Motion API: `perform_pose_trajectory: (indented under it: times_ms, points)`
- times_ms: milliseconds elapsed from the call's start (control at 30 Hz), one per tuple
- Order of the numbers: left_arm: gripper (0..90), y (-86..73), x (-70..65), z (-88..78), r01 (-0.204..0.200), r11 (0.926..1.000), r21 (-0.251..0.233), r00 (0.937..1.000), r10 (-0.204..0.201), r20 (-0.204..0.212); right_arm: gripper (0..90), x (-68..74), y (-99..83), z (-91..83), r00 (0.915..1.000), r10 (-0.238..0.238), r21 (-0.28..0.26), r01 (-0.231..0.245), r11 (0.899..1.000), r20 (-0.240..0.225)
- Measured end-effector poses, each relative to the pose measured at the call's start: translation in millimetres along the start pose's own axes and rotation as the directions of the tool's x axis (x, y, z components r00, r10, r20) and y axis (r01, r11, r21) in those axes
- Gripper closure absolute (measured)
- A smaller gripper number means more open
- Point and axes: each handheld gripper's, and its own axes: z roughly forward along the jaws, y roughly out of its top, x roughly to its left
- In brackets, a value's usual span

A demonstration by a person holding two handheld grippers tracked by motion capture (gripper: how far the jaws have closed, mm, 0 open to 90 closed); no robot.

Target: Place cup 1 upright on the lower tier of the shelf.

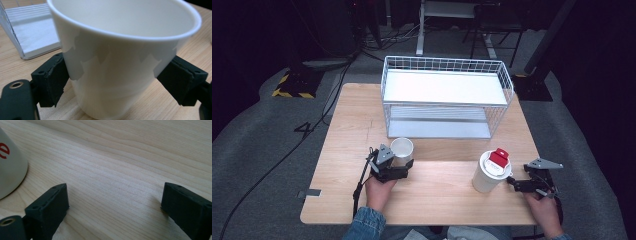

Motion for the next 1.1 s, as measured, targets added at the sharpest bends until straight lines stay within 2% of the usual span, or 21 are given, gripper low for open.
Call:
perform_pose_trajectory:
  times_ms: [133,233,900,967,1100]
  points:
    - [17.5,0.8,-0.4,1.7,0.002,0.9999,0.016,0.9998,-0.001,-0.019,7.8,-0.1,0.0,-0.1,1.0000,-0.001,0.001,0.001,1.000,-0.001]
    - [21.5,1.0,-1.6,1.9,-0.017,0.9995,0.027,0.9993,0.018,-0.034,7.8,-0.1,0.0,-0.1,1.0000,-0.001,0.001,0.001,1.000,-0.001]
    - [22.5,0.8,-1.7,1.6,-0.027,0.9993,0.028,0.9989,0.028,-0.037,7.9,0.0,0.0,0.0,1.0000,0.000,0.000,0.000,1.000,0.000]
    - [22.5,2.3,-1.5,1.7,-0.043,0.9985,0.035,0.9979,0.045,-0.048,7.9,0.0,0.0,0.0,1.0000,0.000,0.000,0.000,1.000,0.000]
    - [22.5,8.6,-3.0,2.1,-0.028,0.9992,0.027,0.9986,0.029,-0.044,7.9,-0.1,0.0,0.0,1.0000,0.000,0.000,0.000,1.000,0.000]
